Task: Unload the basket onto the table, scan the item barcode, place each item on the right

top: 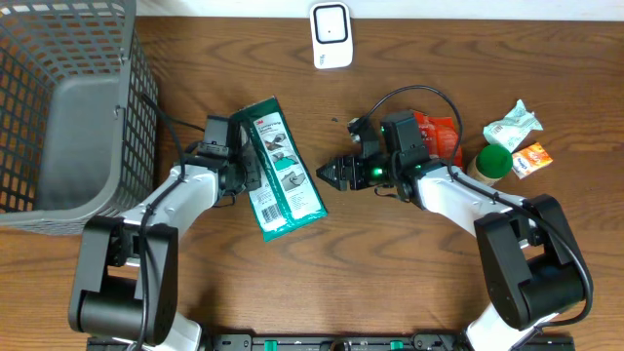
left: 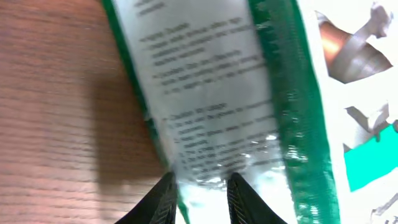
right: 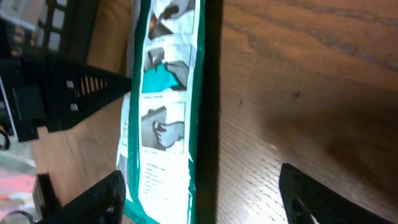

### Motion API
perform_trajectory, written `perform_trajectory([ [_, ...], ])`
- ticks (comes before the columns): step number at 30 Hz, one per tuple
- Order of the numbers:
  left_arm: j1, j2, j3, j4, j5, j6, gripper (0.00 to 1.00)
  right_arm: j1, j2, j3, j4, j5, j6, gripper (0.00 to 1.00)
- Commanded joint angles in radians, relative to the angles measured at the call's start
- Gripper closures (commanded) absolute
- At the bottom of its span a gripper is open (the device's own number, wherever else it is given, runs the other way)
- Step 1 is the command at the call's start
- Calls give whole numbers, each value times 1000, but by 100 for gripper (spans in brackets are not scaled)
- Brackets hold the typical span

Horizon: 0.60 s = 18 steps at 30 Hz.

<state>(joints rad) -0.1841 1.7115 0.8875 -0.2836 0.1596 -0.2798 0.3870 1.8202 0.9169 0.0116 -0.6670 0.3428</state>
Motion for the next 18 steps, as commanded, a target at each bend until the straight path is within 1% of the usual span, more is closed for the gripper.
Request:
perform_trajectory([
  [1,-39,29,4,18,13,45,72,21,9,-5,-16,-19,-64,29],
  [9,-108,58,4,4,13,115,74,32,9,-5,-47,-28,-89,31],
  [11,-115,58,4,-6,13,115,74,32,9,-5,-67,-49,-89,32],
  [13,-115,58,4,-8,13,114,74,36,9,-5,-102,-61,-87,38],
  [14,-115,58,4,-6,13,114,74,48,9,-5,-145,-59,-86,45],
  [16,-115,58,5,-6,13,114,74,66,9,-10,-181,-56,-86,51],
  [18,-115,58,5,-6,14,110,74,90,9,-18,-196,-56,-85,54],
])
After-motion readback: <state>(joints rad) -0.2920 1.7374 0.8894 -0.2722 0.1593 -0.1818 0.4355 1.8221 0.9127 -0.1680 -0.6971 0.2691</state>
